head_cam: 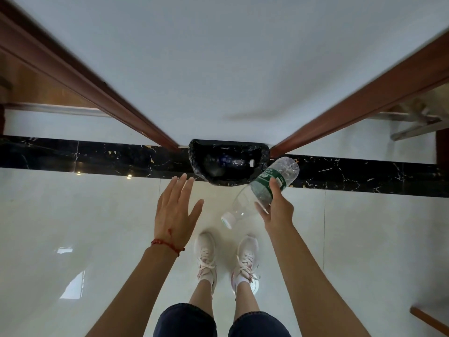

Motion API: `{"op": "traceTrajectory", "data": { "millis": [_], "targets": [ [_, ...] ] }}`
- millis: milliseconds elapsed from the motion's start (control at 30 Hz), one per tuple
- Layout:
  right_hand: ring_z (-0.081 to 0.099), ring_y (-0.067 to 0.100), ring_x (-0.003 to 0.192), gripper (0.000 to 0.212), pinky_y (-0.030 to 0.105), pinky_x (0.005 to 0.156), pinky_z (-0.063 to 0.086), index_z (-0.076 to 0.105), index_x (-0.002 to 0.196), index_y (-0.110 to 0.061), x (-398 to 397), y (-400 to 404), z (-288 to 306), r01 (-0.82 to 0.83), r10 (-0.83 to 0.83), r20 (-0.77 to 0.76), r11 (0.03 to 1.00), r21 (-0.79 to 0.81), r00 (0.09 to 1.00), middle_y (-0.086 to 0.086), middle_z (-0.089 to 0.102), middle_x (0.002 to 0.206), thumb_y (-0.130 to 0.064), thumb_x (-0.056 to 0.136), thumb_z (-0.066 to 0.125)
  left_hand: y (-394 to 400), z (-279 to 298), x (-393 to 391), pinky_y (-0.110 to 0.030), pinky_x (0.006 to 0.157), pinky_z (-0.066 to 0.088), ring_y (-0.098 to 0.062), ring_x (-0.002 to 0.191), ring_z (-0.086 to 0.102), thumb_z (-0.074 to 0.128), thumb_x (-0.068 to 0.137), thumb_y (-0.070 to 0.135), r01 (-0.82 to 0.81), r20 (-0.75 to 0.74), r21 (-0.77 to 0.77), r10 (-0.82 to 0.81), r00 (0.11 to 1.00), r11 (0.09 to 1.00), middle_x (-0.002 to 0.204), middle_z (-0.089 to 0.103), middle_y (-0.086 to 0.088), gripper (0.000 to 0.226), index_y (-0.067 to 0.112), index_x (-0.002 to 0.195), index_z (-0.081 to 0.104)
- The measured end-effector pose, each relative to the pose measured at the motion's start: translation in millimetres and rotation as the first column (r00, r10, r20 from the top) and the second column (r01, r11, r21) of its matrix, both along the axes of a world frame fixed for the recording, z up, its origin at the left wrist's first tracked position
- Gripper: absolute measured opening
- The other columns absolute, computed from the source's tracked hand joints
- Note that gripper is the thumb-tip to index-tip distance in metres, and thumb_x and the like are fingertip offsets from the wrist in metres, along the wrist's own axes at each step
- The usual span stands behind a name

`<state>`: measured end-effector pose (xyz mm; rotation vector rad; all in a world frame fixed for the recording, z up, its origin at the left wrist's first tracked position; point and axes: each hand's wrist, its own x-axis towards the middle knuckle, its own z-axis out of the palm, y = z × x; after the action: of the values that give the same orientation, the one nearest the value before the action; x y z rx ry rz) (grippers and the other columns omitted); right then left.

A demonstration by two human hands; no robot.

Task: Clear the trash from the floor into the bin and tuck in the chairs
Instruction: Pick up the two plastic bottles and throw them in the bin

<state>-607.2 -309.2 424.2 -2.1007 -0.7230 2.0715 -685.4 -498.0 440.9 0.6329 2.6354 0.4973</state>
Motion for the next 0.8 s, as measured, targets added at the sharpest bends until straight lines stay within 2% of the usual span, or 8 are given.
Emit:
{"op": "traceTrajectory", "data": {
  "millis": [233,367,467,533,567,633,733,800],
  "targets": [
    [0.059,0.021,0.101,0.031,0.033,0.077,0.054,0.054,0.082,-0.013,-53,-3,-10,0.124,-0.120,-0.075,0.991,0.057,0.990,0.008,0.060,0.107,-0.039,0.077,0.070,-18,6,-21,-0.053,0.104,0.034,-0.038,0.130,0.037,0.055,0.088,0.023,-0.049,-0.030,0.037,0.050,0.998,0.998,0.136,0.046,-0.021,0.048,0.000,0.128,0.045],
    [0.060,0.022,0.096,0.041,0.033,0.078,0.051,0.050,0.086,-0.007,-61,-8,-19,-0.057,0.051,0.092,0.997,0.061,0.994,0.008,0.057,0.093,-0.043,0.077,0.068,-24,3,-27,-0.050,0.105,0.031,-0.037,0.131,0.037,0.056,0.088,0.021,-0.043,-0.033,0.034,0.044,0.998,0.998,0.137,0.046,-0.021,0.048,0.000,0.129,0.045],
    [0.061,0.025,0.095,0.042,0.034,0.080,0.052,0.055,0.093,0.001,-49,-15,-22,-0.180,0.169,0.177,0.982,0.049,0.970,0.007,0.056,0.080,-0.036,0.080,0.068,-26,1,-28,-0.047,0.106,0.029,-0.035,0.132,0.036,0.055,0.088,0.022,-0.045,-0.028,0.033,0.046,0.999,0.998,0.138,0.045,-0.020,0.048,0.001,0.129,0.044],
    [0.062,0.032,0.099,0.048,0.039,0.089,0.051,0.055,0.105,0.009,-38,-20,-18,-0.262,0.239,0.195,0.960,0.102,0.951,0.015,0.062,0.083,-0.032,0.082,0.066,-25,1,-27,-0.047,0.105,0.029,-0.036,0.132,0.036,0.056,0.088,0.022,-0.048,-0.021,0.039,0.049,0.999,0.998,0.138,0.045,-0.019,0.048,0.001,0.129,0.044],
    [0.061,0.034,0.103,0.051,0.043,0.094,0.049,0.054,0.112,0.008,-33,-23,-14,-0.310,0.279,0.198,0.939,0.147,0.940,0.020,0.064,0.094,-0.032,0.082,0.065,-25,2,-27,-0.047,0.105,0.029,-0.036,0.132,0.036,0.056,0.088,0.022,-0.043,-0.017,0.041,0.044,0.999,0.998,0.138,0.045,-0.019,0.048,0.001,0.129,0.044],
    [0.059,0.025,0.106,0.053,0.042,0.100,0.044,0.052,0.122,-0.001,-23,-30,-3,-0.440,0.395,0.210,0.860,0.258,0.894,0.014,0.064,0.113,-0.034,0.082,0.064,-23,5,-25,-0.047,0.106,0.029,-0.035,0.132,0.036,0.055,0.088,0.023,-0.025,-0.014,0.040,0.026,1.000,0.999,0.138,0.045,-0.019,0.048,0.002,0.129,0.044],
    [0.054,0.009,0.103,0.050,0.026,0.091,0.041,0.050,0.125,-0.012,-10,-39,17,-0.610,0.554,0.262,0.670,0.422,0.790,0.006,0.059,0.125,-0.036,0.083,0.062,-21,13,-23,-0.044,0.107,0.027,-0.034,0.133,0.034,0.054,0.089,0.024,-0.003,-0.012,0.032,0.003,1.000,0.999,0.139,0.044,-0.017,0.048,0.003,0.131,0.043],
    [0.053,0.011,0.108,0.050,0.024,0.088,0.040,0.049,0.126,-0.013,0,-42,30,-0.677,0.617,0.314,0.532,0.509,0.722,0.006,0.056,0.129,-0.035,0.084,0.062,-19,21,-20,-0.042,0.108,0.025,-0.033,0.134,0.033,0.053,0.089,0.025,0.014,-0.008,0.028,-0.013,1.000,1.000,0.140,0.043,-0.017,0.048,0.004,0.131,0.042]
  ]
}}
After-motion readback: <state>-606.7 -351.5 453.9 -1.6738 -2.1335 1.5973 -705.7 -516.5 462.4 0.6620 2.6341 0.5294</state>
